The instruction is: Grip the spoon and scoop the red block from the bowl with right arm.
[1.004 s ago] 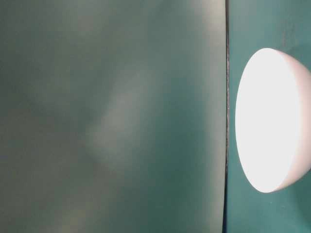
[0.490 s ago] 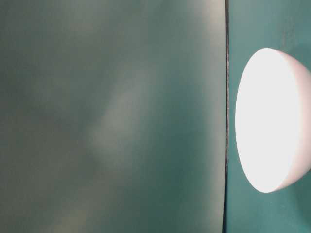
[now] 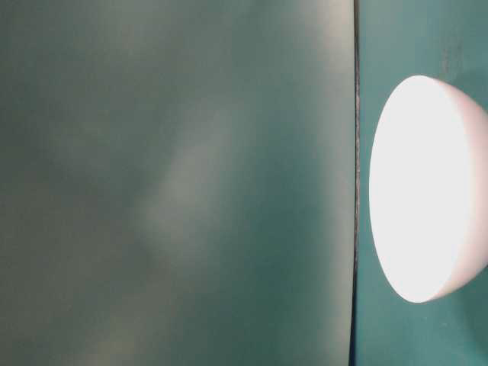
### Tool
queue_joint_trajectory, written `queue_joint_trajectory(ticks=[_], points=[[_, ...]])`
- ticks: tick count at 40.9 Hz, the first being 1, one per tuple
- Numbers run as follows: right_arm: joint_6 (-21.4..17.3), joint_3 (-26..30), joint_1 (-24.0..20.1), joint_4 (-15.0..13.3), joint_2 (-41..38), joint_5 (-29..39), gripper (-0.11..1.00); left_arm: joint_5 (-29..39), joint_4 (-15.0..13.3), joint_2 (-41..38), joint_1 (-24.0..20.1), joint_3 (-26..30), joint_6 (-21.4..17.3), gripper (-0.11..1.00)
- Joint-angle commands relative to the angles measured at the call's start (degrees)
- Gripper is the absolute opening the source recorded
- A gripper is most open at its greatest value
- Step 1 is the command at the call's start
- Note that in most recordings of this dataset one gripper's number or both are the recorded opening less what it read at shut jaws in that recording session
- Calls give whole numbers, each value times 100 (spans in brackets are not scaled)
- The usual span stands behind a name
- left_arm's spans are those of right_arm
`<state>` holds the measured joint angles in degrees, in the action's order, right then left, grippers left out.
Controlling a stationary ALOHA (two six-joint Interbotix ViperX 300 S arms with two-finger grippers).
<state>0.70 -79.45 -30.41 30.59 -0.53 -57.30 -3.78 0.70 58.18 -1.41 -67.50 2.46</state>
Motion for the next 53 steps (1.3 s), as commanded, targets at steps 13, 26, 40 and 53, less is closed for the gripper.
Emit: queue_joint_trajectory(ticks=[13,26,40,53], points=[[9,62,-26,35,35,-88,44,-62,9,-44,-62,123,9,0],[9,88,-105,9,35,-79,23,-62,9,-53,-62,141,9,0],[44,387,-123,18,352,-79,23,-62,9,-53,-62,185,9,0],[62,1679,1046,35,2065,3146,23,-62,9,-44,-62,255,9,0]])
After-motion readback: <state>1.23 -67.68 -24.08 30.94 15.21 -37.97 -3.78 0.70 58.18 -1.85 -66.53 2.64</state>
